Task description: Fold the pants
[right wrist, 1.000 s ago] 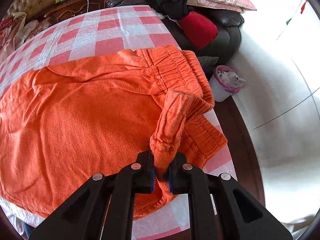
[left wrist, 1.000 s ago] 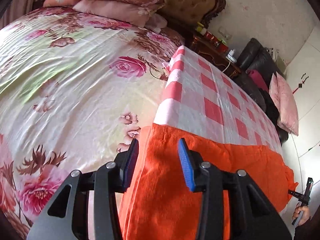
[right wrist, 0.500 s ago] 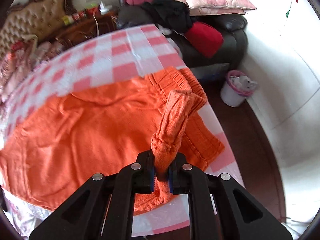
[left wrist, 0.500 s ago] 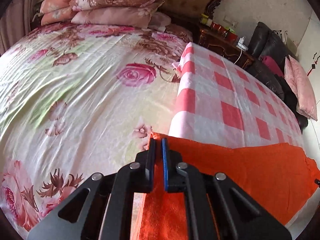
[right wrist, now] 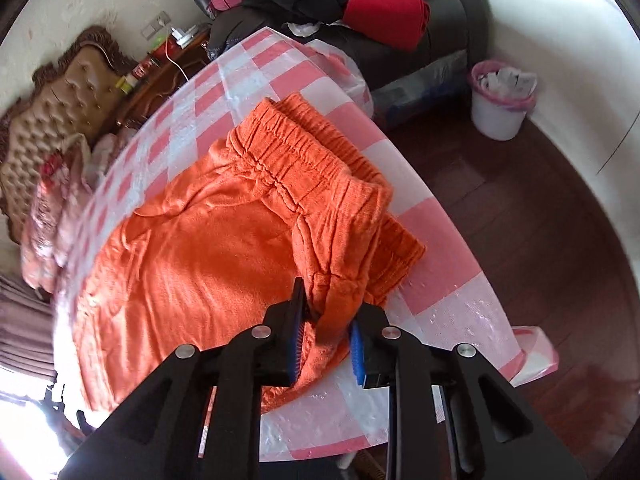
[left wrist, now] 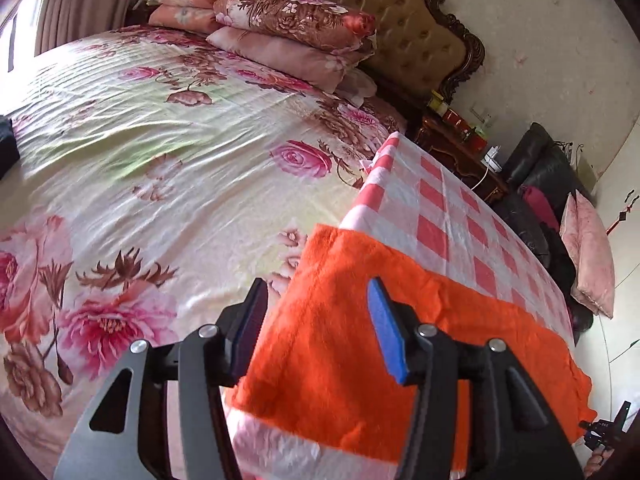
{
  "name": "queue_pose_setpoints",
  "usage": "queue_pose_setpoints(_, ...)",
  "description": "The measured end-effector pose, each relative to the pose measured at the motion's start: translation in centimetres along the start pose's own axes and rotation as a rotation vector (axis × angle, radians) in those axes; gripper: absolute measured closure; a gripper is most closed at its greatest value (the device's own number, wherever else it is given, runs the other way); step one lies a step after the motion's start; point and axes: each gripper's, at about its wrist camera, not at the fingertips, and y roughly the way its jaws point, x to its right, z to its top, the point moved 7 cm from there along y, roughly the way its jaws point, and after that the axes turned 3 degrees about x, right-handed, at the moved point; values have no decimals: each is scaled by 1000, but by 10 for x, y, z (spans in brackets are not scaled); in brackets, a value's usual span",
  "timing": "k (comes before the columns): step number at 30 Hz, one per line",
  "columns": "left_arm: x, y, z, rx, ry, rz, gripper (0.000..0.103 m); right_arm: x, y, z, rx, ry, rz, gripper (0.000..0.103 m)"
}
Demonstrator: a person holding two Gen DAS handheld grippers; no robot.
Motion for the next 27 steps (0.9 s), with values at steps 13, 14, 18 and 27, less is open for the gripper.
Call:
queue_pose_setpoints(13,283,-38,-192,-312,596,-545,73,-3,2,5,24,-52,-34,90)
queue_pose_setpoints(14,310,-38,-215,-321,696,-569,75,-7,0,4,37,-83,-60,90)
queue_pose_setpoints(18,390,-39,-293,-274,1050,-604,80,-13,-5,3,57,-116,-81,90)
queue_pose_setpoints(27,442,-15,-363,-154,1405,-538,80,-14,-28,2,76,-105,21,91)
